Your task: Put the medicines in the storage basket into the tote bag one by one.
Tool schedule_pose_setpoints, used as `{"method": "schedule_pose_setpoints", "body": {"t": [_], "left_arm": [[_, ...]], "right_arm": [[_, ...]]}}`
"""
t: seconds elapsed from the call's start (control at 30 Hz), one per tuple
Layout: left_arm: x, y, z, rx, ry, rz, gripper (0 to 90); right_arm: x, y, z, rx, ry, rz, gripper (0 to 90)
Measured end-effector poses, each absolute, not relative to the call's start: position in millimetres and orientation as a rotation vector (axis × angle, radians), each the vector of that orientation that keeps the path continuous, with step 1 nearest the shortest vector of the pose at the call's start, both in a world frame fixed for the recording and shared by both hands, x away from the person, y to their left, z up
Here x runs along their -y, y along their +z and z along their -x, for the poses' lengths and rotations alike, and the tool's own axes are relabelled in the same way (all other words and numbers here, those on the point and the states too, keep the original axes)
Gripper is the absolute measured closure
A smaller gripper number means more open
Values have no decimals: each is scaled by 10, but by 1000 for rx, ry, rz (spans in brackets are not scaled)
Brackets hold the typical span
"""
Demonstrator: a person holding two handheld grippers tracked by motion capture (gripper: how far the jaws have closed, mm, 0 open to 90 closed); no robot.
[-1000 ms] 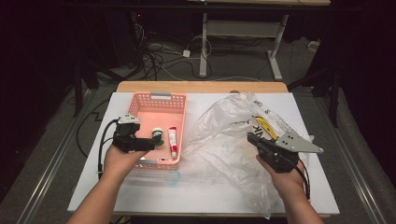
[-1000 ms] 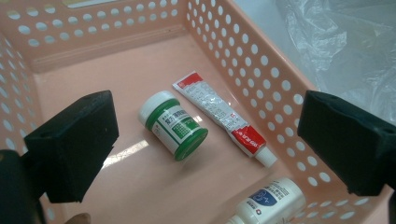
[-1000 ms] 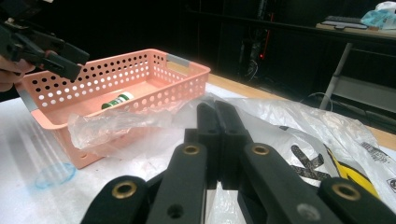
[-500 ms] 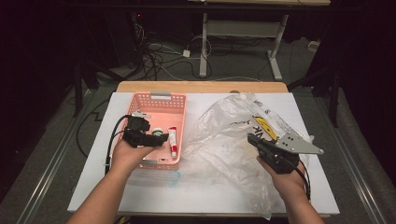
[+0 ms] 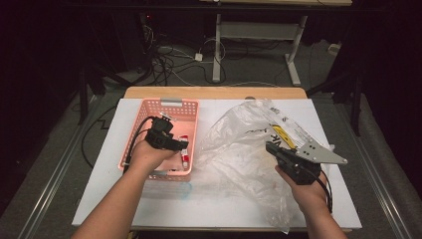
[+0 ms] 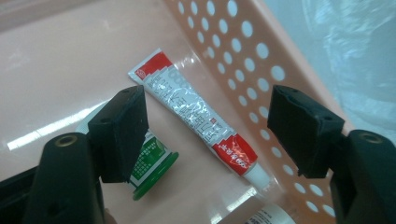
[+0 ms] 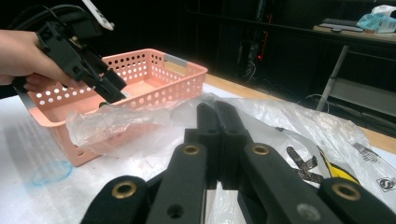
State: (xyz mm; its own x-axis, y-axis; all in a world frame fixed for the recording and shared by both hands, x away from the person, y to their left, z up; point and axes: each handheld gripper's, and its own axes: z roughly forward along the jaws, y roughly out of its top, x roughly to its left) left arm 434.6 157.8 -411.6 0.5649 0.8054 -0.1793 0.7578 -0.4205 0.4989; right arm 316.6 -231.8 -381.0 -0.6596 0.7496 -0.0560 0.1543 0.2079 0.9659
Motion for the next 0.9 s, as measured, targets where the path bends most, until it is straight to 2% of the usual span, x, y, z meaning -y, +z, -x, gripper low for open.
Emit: {"method": "schedule_pose_setpoints", "body": {"t": [0.1, 0.3, 0.5, 0.9], "left_arm": [[-1525, -4157, -4392, -1275, 101, -2292, 305], [-1405, -4228, -4472, -1337, 33, -2357, 382], [-1330, -4307, -4551, -1427, -10, -2386, 399], [-1253, -4428, -4612, -1502, -25, -2441, 471]], "right_arm": [[2326, -3806, -3168, -1959, 1472, -833, 900], [2328, -3809, -3169, -1962, 1470, -835, 900], [2325, -3808, -3167, -1959, 1470, -832, 900], [2322, -3808, -3166, -1960, 1469, -831, 900]]}}
